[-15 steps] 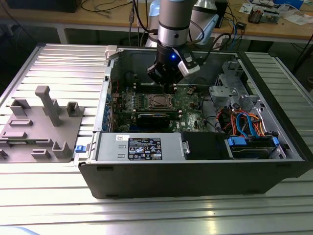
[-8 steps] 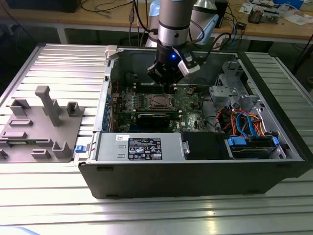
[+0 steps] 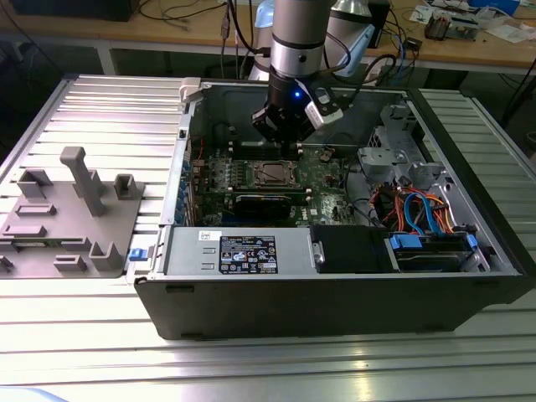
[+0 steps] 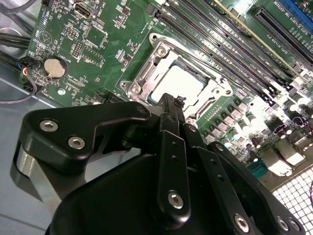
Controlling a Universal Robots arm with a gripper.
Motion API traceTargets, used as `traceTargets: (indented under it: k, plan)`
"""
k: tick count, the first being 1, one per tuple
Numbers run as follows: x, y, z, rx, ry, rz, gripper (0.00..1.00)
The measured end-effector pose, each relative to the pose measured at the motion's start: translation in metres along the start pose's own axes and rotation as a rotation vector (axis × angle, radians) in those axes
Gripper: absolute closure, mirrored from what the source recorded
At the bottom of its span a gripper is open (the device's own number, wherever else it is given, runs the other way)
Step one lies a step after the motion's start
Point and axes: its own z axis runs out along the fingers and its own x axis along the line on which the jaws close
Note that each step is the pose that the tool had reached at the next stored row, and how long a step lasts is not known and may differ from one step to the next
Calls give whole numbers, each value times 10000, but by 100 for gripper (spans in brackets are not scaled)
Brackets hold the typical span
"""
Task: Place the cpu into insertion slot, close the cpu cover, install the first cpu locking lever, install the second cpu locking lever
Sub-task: 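Install the first cpu locking lever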
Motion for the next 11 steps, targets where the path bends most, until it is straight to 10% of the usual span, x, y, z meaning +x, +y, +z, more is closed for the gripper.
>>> traceTargets:
  k: [11]
  plan:
    - [0,0,-19,-4,0,0,89]
